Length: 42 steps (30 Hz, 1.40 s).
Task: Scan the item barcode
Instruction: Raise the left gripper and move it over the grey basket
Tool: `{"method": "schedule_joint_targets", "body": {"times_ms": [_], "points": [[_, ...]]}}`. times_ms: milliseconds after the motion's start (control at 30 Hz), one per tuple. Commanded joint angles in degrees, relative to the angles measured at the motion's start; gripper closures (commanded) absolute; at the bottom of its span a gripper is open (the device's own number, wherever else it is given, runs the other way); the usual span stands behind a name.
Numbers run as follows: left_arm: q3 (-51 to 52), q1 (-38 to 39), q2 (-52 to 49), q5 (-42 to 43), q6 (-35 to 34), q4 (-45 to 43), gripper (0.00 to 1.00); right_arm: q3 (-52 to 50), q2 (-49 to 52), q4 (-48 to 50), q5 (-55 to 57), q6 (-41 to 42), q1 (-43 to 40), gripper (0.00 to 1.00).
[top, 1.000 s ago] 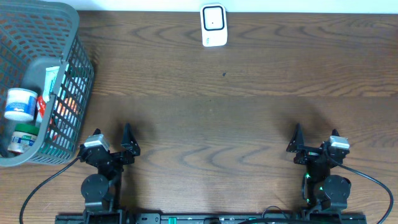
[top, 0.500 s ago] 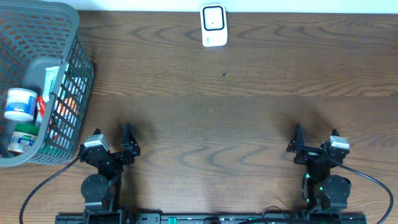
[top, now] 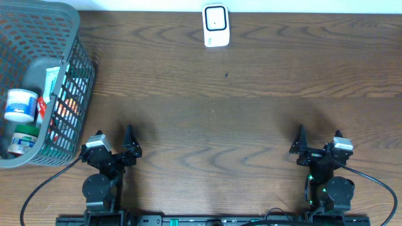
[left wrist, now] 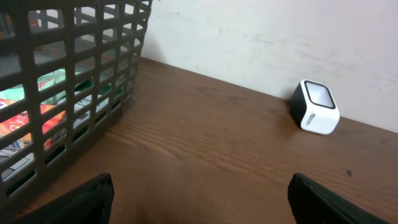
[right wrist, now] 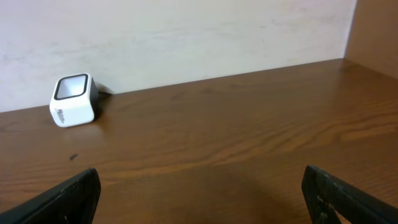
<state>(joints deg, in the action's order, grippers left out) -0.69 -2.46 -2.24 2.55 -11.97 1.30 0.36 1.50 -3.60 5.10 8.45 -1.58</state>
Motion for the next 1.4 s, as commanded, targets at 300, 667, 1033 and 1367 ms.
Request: {"method": "schedule_joint_targets", "body": {"times_ms": [300, 667, 1033, 1367], "points": [[-3.82, -0.02, -0.28, 5.18, -1.77, 4.26, 0.11, -0.04, -0.02, -0.22, -0.04, -0.83, 0.17, 0.01], [-31.41, -0.02, -14.69, 10.56, -5.25, 21.35, 0.11, -0.04, -0.02, -0.2, -0.04, -0.83, 0.17, 0.01], [-75.78, -0.04, -49.27, 15.65, 3.85, 48.7, 0.11, -0.04, -0.02, -0.22, -0.07, -0.83, 0.17, 0.01], [-114.55, -0.76, -77.53, 16.72, 7.45, 69.42, 0.11, -0.04, -0.02, -0.22, -0.07, -0.83, 0.17, 0.01]]}}
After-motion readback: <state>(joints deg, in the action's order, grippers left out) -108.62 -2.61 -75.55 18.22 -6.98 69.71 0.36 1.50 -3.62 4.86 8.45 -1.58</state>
